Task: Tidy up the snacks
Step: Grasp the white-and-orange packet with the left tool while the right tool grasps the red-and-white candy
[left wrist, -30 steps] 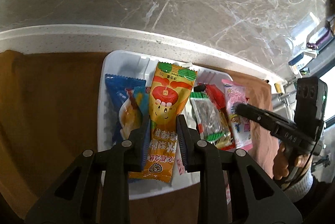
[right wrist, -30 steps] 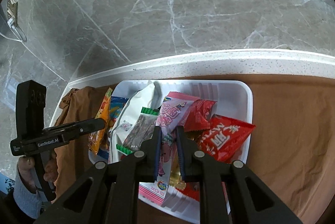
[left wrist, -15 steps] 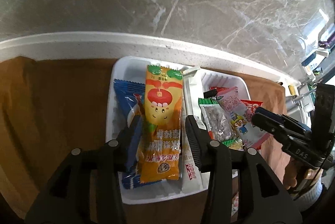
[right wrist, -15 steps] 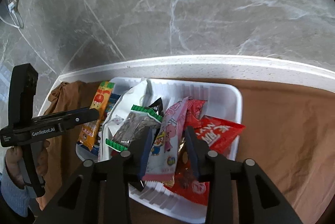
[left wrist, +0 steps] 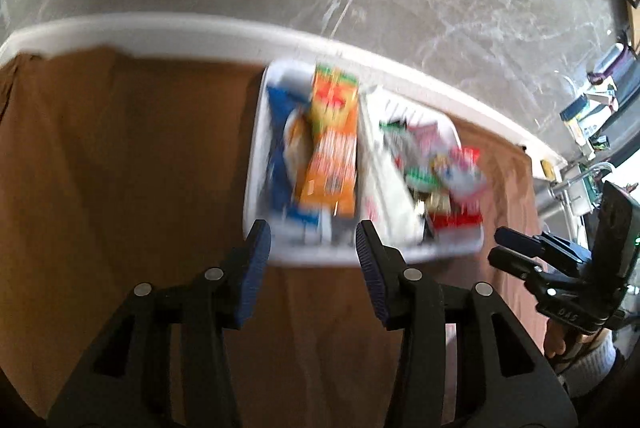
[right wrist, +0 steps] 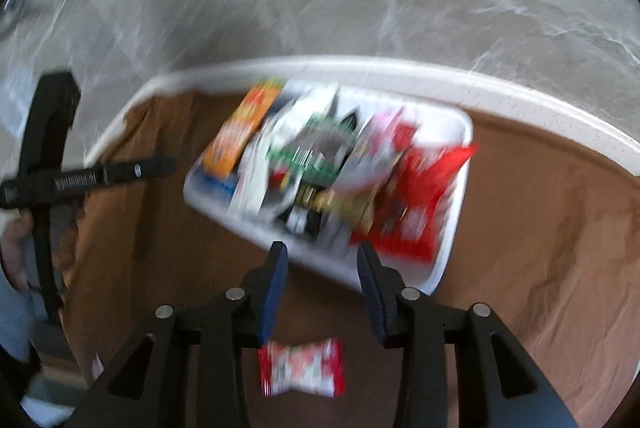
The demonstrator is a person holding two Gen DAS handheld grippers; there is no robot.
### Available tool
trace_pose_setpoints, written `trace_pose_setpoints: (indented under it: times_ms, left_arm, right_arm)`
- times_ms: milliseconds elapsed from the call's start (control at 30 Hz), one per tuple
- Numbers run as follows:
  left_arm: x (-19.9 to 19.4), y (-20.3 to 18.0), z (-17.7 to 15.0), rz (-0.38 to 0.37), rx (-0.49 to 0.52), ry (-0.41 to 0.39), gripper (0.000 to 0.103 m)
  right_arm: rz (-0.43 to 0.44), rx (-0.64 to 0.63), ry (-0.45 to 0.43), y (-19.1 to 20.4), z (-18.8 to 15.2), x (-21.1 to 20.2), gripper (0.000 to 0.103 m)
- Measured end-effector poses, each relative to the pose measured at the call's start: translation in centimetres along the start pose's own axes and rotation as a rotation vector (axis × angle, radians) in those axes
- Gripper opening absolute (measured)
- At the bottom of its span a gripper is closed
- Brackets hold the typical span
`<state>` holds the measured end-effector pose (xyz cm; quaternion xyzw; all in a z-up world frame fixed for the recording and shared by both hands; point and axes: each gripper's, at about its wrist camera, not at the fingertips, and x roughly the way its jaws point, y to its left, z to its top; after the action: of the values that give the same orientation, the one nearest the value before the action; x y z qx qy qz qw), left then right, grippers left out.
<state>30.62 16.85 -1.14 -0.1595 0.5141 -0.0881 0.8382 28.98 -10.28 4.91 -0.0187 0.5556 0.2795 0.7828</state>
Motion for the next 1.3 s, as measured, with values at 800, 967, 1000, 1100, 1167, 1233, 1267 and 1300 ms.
trace_pose_setpoints:
  times_ms: [800,967,1000,1100,1167,1233,1267,1300]
  left_arm:
    - [-11.7,2.3,-24.5,0.118,-0.342,0.103,0.043]
    - [-14.0,2.1,-28.5,0.160,-0.405,0.086,0.043]
    - [-14.6,2.0,-29.4,0.170,-0.419,0.083,0.043]
    - [-15.8,2.2,-31.3,0.194,-0.455,0.082,0.043]
    - [-16.1,2.2,-32.2,0.207,-0.474,0.090,0.043]
    - [-16.2,2.1,-33.3,0.222,-0.492,0.101,0.043]
    - [-16.3,2.0,-34.0,0.231,-0.502,0.111,0.043]
    - [-15.8,1.9,-33.9,0.234,-0.509,0.119,0.043]
  right_arm:
    - [0.104,-0.966,0.244,5.1,-7.5,3.5,0.043]
    - [0.125,-1.018,0.294,5.2,-7.2,5.0,0.043]
    - [0.136,-1.003,0.295,5.5,-7.1,4.9,0.043]
    - [0.151,-0.923,0.315,5.3,-6.3,5.5,0.043]
    - [0.154,-0.892,0.314,5.2,-6.2,5.5,0.042]
    - [0.143,-0.870,0.306,5.2,-6.1,5.5,0.041]
    - [0.141,-0.862,0.302,5.1,-6.2,5.4,0.041]
    - [0.141,-0.852,0.298,4.9,-6.2,5.5,0.041]
